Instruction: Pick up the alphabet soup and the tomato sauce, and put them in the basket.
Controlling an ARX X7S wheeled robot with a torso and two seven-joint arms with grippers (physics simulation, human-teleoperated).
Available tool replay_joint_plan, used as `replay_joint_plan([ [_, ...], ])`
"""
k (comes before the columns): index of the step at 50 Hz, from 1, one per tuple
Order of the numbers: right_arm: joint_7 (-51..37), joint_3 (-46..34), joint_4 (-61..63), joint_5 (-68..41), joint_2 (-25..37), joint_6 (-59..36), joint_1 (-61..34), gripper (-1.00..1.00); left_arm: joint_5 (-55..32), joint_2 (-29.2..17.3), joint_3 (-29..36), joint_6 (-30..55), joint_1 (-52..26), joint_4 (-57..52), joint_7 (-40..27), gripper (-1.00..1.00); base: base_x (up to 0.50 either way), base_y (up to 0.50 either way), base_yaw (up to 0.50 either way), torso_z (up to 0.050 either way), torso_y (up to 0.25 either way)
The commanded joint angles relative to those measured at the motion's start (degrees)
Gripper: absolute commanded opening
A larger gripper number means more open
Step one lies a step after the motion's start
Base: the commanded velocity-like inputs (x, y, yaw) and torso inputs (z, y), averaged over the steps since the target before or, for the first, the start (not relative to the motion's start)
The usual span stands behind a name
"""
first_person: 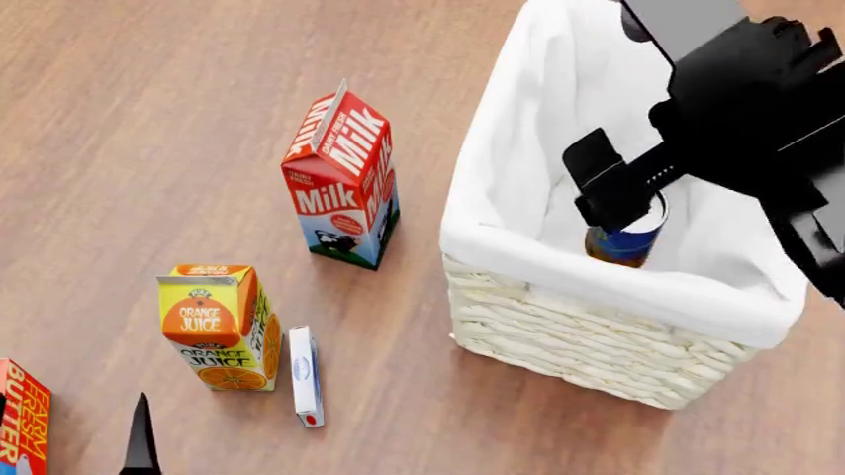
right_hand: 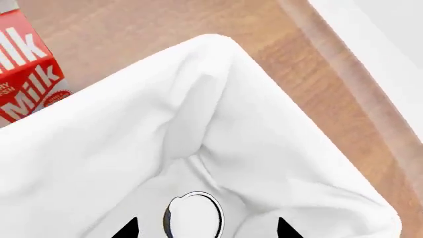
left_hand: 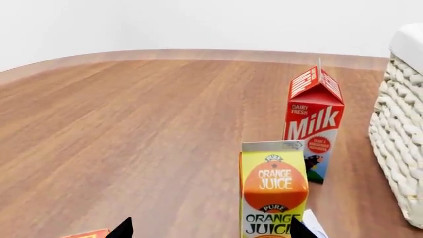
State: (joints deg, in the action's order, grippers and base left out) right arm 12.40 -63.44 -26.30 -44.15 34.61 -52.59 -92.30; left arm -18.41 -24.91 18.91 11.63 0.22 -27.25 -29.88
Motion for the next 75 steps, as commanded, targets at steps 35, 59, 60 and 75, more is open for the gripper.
replay_joint_plan([
  [35,-50.3,20.3,63.9,-7.8,50.4,54.9,67.1,1.0,-2.6,-0.4,-2.4,0.9,1.5,-6.1,1.2,1.0,0.0,0.0,0.0,0.0,0.0],
  [59,-63.0,6.1,60.3,12.2,47.7,77.2,85.3,1.0,-2.1,-0.6,-1.8,0.3,1.5,-6.1,1.1,1.0,0.0,0.0,0.0,0.0,0.0],
  [60,-62.8,5.6,60.0,12.8,47.0,77.3,85.8,1.0,-2.4,-0.7,-2.0,0.7,1.5,-6.6,0.9,1.0,0.0,0.0,0.0,0.0,0.0],
  [75,-60.4,3.0,55.3,16.3,39.3,74.5,87.0,1.0,-2.1,-0.8,-1.6,0.4,1.5,-6.5,0.8,1.0,0.0,0.0,0.0,0.0,0.0],
])
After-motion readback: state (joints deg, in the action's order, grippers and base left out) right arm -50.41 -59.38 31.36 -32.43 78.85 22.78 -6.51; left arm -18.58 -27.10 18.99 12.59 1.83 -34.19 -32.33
